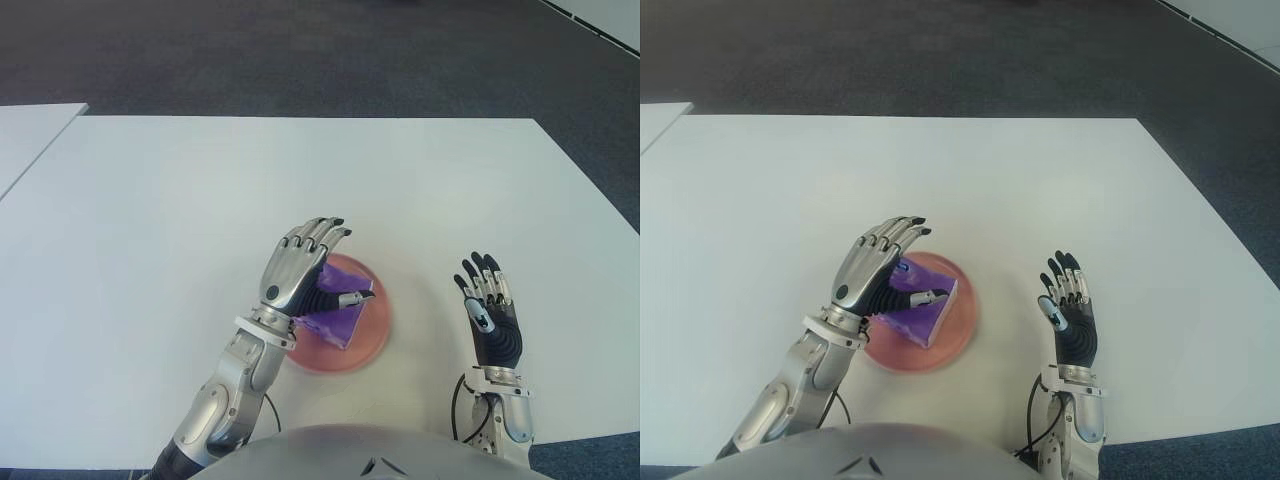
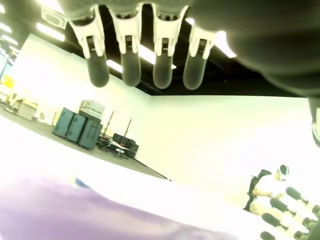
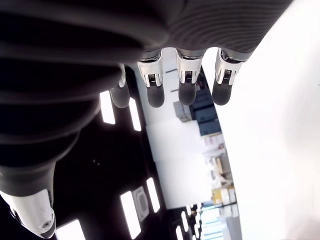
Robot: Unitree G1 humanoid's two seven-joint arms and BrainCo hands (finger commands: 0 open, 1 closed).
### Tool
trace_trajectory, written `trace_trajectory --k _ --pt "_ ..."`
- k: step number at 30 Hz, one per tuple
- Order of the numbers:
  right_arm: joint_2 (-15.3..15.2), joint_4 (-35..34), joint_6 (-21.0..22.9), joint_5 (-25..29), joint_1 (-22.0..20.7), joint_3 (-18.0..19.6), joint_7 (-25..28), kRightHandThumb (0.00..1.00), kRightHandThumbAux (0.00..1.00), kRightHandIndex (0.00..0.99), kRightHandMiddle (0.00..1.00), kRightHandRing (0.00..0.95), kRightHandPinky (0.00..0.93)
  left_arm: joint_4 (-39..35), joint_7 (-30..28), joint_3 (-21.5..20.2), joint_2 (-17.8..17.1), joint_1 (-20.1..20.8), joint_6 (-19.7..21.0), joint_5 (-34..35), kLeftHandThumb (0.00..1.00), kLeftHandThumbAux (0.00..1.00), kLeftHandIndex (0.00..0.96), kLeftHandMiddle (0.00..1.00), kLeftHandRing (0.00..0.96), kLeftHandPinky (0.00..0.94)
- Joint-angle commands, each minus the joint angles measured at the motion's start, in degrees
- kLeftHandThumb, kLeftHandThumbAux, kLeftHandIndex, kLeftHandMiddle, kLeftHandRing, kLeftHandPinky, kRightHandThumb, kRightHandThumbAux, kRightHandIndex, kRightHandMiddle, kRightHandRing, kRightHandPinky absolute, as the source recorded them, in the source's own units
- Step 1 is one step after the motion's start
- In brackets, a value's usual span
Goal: Put the tissue paper into the plate.
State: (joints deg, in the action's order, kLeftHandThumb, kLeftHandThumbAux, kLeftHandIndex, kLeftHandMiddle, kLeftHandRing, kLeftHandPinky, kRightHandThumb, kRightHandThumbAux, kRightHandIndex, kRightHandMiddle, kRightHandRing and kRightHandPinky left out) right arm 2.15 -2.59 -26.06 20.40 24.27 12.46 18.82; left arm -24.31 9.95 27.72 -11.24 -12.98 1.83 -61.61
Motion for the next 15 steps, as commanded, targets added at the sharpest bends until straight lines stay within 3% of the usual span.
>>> trace_trajectory --k 1,9,15 --pt "0.1 0.3 -0.3 0.0 0.0 -0.2 -0.5 0.068 0.625 0.06 0.081 0.051 0.052 -0.7 -1.8 -0.5 -0.3 -0.9 1.0 -1.0 0.206 0.335 0.231 0.19 0.176 0.205" --pt "0.0 0.4 -0.5 0.5 -0.1 -0.4 0.0 0.065 0.631 0.063 0.081 0.053 0.058 -1.6 -2.4 -1.1 -0.1 -1.1 1.7 -1.0 0.195 0.328 0.246 0.204 0.203 0.274" --pt "0.0 -0.1 0.0 0.5 0.1 -0.6 -0.2 0.069 0.626 0.057 0.081 0.051 0.045 -2.2 -2.3 -3.4 0.5 -1.6 1.9 3.0 0.189 0.318 0.281 0.218 0.206 0.235"
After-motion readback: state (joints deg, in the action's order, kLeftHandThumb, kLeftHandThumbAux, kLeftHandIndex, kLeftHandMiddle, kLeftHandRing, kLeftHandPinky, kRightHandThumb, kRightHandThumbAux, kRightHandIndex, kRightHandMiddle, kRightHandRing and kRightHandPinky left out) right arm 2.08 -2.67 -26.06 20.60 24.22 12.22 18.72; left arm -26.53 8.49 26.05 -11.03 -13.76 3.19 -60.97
